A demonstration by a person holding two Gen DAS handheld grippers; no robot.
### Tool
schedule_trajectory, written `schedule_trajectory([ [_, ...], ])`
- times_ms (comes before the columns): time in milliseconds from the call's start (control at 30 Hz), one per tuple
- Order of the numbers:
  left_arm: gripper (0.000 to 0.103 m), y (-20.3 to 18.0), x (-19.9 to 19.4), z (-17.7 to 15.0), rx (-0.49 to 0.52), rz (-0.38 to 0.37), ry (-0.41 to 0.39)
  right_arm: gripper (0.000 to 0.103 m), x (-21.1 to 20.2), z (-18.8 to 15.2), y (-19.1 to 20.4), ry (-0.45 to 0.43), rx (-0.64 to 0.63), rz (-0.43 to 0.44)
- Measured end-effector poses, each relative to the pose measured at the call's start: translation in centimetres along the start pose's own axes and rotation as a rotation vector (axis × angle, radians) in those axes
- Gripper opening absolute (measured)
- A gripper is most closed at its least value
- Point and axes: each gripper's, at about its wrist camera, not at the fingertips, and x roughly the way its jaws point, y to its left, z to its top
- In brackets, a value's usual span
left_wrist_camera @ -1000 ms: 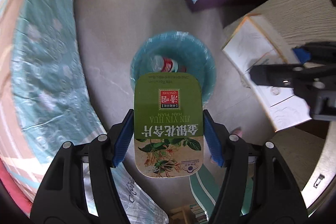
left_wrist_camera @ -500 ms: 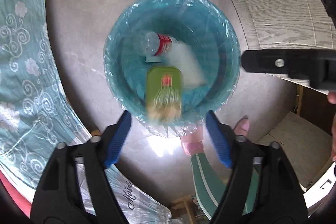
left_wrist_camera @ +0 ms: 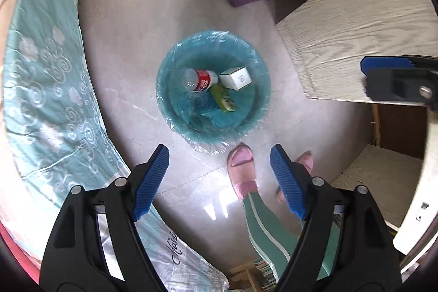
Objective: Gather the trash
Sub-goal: 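Open both tools to drop the tin and card into the bin, then move both open tools back over the table toward the water bottles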
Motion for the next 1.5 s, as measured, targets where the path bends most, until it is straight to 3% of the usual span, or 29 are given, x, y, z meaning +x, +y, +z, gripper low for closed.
schedule_trajectory([
  [200,0.074,-4.1,-7.8,-2.1,0.066,-0.049,-0.033,0.070,-10.6,-5.7,7.8,-0.150,-0.259,-0.024],
  [333,0.074,-9.7,-14.0,-2.4,0.209,-0.084,-0.129,0.074,-19.0,-10.0,8.6,-0.311,-0.266,-0.097],
  [433,0.081,-14.2,-17.5,-2.1,0.305,-0.136,-0.189,0.077,-24.6,-14.0,7.2,-0.410,-0.211,-0.162],
  [633,0.086,-25.1,-22.1,-1.4,0.539,-0.184,-0.272,0.079,-33.6,-22.8,1.3,-0.562,0.001,-0.285],
  [867,0.089,-40.2,-23.8,-1.5,0.820,-0.219,-0.313,0.081,-40.9,-33.9,-8.8,-0.728,0.376,-0.323],
  [1167,0.093,-58.0,-23.9,-2.3,1.063,-0.218,-0.379,0.081,-47.4,-47.3,-21.3,-0.824,0.721,-0.490],
  [1433,0.089,-69.6,-20.8,-2.6,1.188,-0.187,-0.393,0.081,-51.4,-52.2,-28.6,-0.843,0.826,-0.587],
  [1500,0.072,-71.0,-19.9,-2.3,1.214,-0.182,-0.361,0.081,-51.7,-52.5,-29.8,-0.831,0.850,-0.604],
])
